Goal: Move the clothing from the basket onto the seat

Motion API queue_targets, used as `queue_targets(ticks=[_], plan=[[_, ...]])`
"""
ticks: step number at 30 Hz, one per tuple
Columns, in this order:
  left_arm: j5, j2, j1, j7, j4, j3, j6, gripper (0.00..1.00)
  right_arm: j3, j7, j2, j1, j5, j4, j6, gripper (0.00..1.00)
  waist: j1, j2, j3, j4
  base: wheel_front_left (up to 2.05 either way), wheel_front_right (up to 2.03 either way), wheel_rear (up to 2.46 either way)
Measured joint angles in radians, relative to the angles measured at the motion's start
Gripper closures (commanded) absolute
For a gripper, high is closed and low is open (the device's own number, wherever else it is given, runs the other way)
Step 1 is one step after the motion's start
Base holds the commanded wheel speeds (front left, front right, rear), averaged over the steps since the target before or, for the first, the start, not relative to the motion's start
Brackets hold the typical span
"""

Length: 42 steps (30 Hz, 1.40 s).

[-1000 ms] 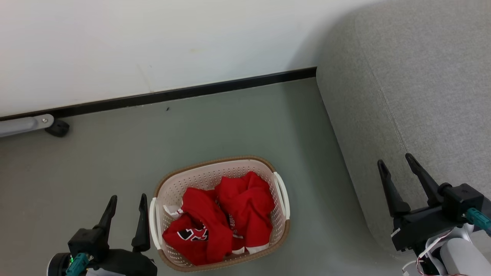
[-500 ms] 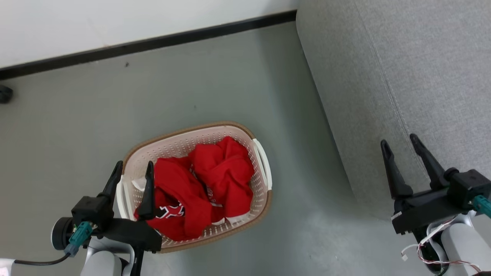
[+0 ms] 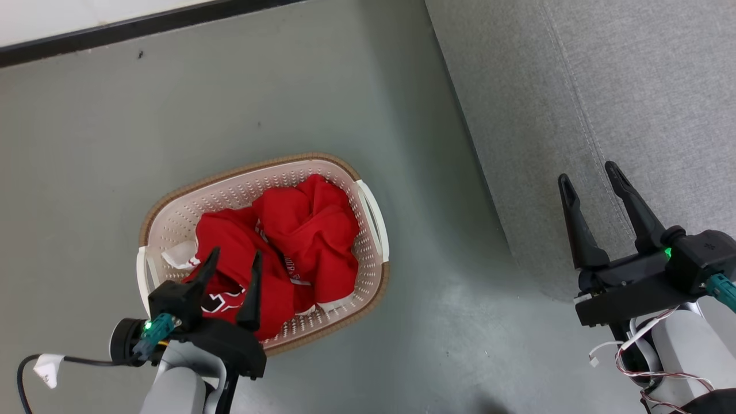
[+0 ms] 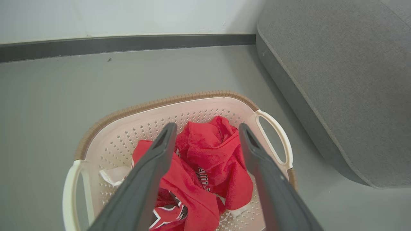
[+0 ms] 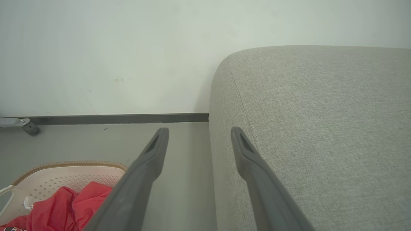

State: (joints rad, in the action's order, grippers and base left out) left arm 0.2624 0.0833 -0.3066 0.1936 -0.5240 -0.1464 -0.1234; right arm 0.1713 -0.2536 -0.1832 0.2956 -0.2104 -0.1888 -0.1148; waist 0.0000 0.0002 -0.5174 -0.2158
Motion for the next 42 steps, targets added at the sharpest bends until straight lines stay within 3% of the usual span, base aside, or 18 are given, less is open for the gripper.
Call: queue_targets(ticks=[17, 22, 28, 42], plan=[[0.000, -0.007, -0.141, -0.125, -0.092, -0.039, 0.000, 0.00, 0.012, 0.000, 0.009, 0.003, 0.009, 0.014, -0.006, 0.00, 0.0000, 0.0000, -0.118, -0.007, 0.00, 0.00, 0.00], [0.000, -0.008, -0.205, -0.162, -0.150, -0.030, 0.019, 0.00, 0.011, 0.000, 0.008, 0.024, 0.011, 0.014, -0.008, 0.00, 0.0001, 0.0001, -0.161, -0.004, 0.00, 0.00, 0.00], [0.000, -0.016, -0.225, -0.185, -0.217, -0.027, 0.052, 0.00, 0.014, 0.000, 0.000, 0.040, 0.021, 0.018, -0.009, 0.00, 0.0000, 0.0000, -0.173, 0.013, 0.00, 0.00, 0.00], [0.035, -0.034, -0.291, -0.201, -0.302, -0.036, 0.062, 0.00, 0.027, 0.000, -0.023, 0.043, 0.026, 0.034, -0.009, 0.00, 0.0000, -0.0001, -0.182, 0.034, 0.00, 0.00, 0.00]])
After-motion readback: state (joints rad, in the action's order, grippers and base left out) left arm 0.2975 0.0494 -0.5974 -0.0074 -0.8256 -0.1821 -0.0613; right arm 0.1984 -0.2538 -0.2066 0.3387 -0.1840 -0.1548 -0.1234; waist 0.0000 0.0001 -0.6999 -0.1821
